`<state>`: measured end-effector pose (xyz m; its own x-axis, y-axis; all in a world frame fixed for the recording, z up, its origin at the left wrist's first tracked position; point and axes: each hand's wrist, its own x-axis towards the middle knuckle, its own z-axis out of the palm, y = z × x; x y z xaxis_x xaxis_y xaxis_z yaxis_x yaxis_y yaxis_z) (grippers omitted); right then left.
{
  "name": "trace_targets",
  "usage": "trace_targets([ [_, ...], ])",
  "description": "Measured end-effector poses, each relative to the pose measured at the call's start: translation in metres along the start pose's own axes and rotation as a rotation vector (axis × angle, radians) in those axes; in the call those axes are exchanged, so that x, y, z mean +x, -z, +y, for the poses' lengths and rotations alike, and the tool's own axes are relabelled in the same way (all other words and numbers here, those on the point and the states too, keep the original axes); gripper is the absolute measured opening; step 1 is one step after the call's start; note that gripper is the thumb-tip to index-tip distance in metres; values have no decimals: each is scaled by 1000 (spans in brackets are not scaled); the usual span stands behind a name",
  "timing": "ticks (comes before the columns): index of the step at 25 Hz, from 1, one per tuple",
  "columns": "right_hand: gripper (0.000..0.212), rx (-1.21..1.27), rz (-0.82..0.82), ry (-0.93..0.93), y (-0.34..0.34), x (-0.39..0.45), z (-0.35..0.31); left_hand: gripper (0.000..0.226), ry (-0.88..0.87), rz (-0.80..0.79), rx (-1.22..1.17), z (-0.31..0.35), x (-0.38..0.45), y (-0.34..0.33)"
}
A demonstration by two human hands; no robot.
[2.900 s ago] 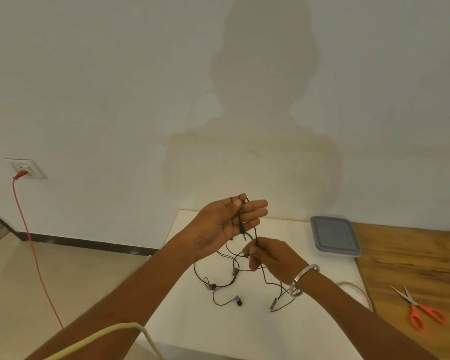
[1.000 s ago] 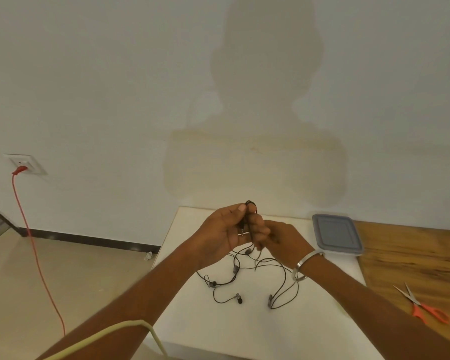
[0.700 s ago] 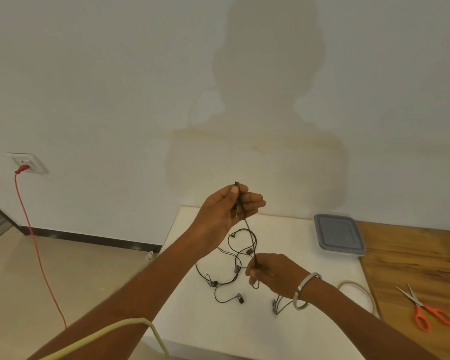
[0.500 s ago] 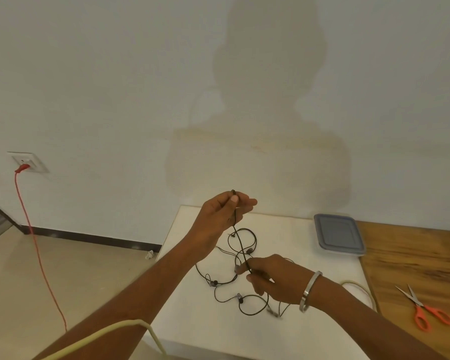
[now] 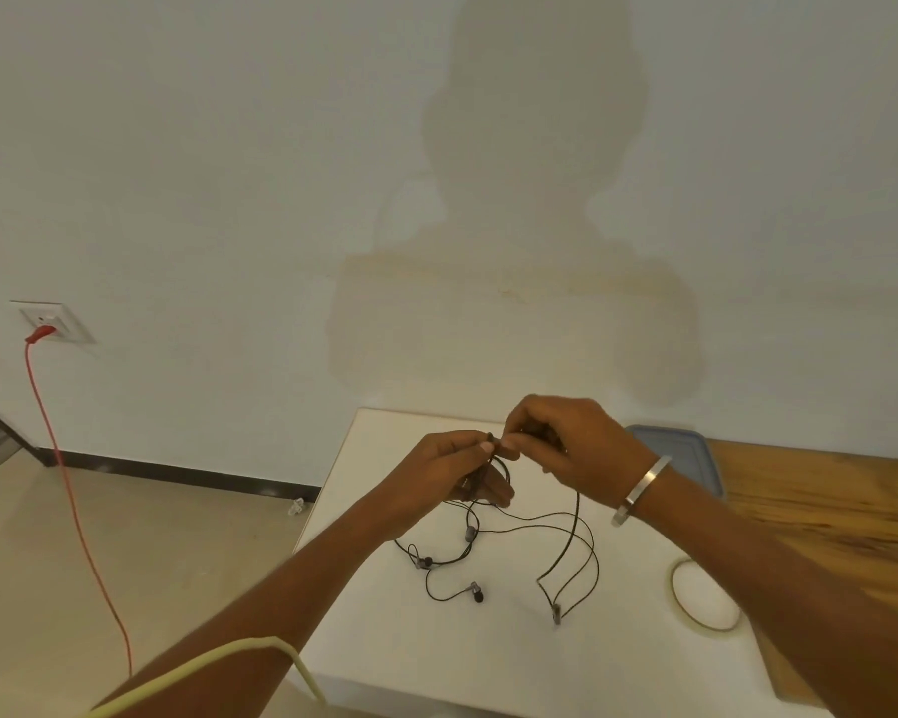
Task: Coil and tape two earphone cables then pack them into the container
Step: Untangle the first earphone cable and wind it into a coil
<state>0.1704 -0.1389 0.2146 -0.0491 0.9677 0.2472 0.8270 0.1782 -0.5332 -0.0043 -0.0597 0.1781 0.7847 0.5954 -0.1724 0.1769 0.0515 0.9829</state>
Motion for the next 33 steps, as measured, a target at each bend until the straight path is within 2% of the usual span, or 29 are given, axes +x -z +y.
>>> trace_targets([
  [4, 11, 38, 54, -31, 2, 13, 11, 35, 23, -90, -60, -2, 2, -3],
  [10, 18, 106, 78, -106, -13, 16, 24, 30, -16, -154, -208, 1, 2, -7],
  [15, 31, 326, 41, -285, -43, 6, 34, 29, -61, -158, -384, 9, 5, -6],
  [17, 28, 450, 26, -366, -53, 2, 38, 29, -77, -163, -425, 12, 4, -4],
  [19, 28, 422, -12, -396, -60, -6, 37, 29, -99, -138, -493, 17, 3, -3],
  [22, 34, 305, -119, -365, -74, -20, 19, 29, -130, -78, -533, 21, 9, -2],
  [28, 20, 334, -352, -202, -75, -42, -10, 29, -132, 47, -348, 14, 17, 13],
  [30, 18, 335, -334, -124, -64, -46, -16, 29, -116, 62, -249, 9, 15, 18],
  [33, 18, 336, -203, -53, -43, -45, -18, 29, -74, 42, -143, 2, 11, 22],
])
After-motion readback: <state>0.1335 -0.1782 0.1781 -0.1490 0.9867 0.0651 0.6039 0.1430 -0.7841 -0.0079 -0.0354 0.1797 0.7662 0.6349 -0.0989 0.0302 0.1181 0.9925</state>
